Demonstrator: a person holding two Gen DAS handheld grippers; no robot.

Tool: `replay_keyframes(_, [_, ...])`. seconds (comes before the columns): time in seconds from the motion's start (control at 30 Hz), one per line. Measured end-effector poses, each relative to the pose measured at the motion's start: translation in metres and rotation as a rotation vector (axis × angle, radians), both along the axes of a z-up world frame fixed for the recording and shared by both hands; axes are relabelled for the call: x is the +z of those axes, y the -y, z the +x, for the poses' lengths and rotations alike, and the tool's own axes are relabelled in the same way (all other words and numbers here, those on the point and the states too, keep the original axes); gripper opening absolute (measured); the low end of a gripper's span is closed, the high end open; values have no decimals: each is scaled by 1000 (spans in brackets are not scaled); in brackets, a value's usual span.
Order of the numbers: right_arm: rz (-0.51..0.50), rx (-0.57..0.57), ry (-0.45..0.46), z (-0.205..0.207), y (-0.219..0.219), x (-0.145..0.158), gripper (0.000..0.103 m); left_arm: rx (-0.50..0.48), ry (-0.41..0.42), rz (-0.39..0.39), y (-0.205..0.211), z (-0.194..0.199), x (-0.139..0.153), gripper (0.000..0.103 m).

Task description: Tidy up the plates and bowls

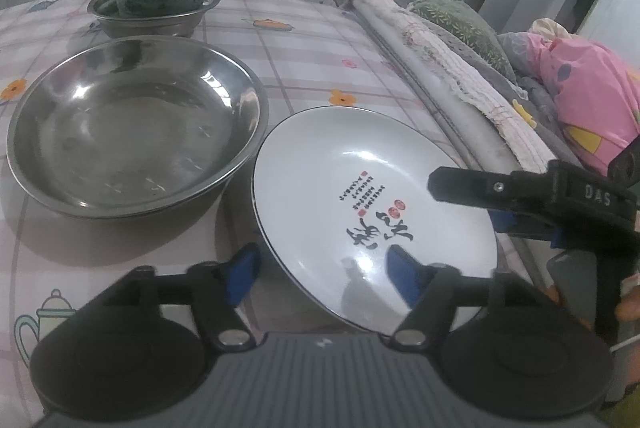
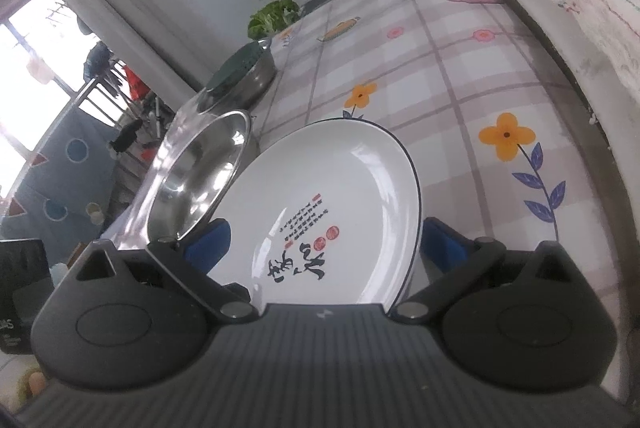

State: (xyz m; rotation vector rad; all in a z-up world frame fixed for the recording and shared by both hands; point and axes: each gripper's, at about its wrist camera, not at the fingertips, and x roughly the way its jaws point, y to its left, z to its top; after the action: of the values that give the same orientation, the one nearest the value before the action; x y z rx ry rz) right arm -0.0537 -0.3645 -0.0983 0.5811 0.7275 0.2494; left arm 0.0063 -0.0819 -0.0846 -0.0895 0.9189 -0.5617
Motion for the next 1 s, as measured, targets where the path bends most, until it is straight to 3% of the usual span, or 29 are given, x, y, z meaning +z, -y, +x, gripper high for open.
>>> replay_keyframes(0.2, [57, -22, -9, 0, 7, -2, 102, 1, -1, 15, 2, -1, 0, 93])
replay_keyframes(0.37, [19, -36, -17, 1, -1, 1, 102, -2, -1, 35, 3, -1, -1, 102])
replay_keyframes(0.53, [-24, -24, -15, 2, -6, 3, 102, 0, -2, 34, 2, -2, -1, 103])
replay_keyframes(0.77, [107, -55, -8, -1, 12, -4, 102, -8, 3, 46, 2, -2, -2, 103])
replay_keyframes(1.0, [102, -63, 4, -4, 9, -4, 102, -5, 27, 26, 1, -6, -4, 103])
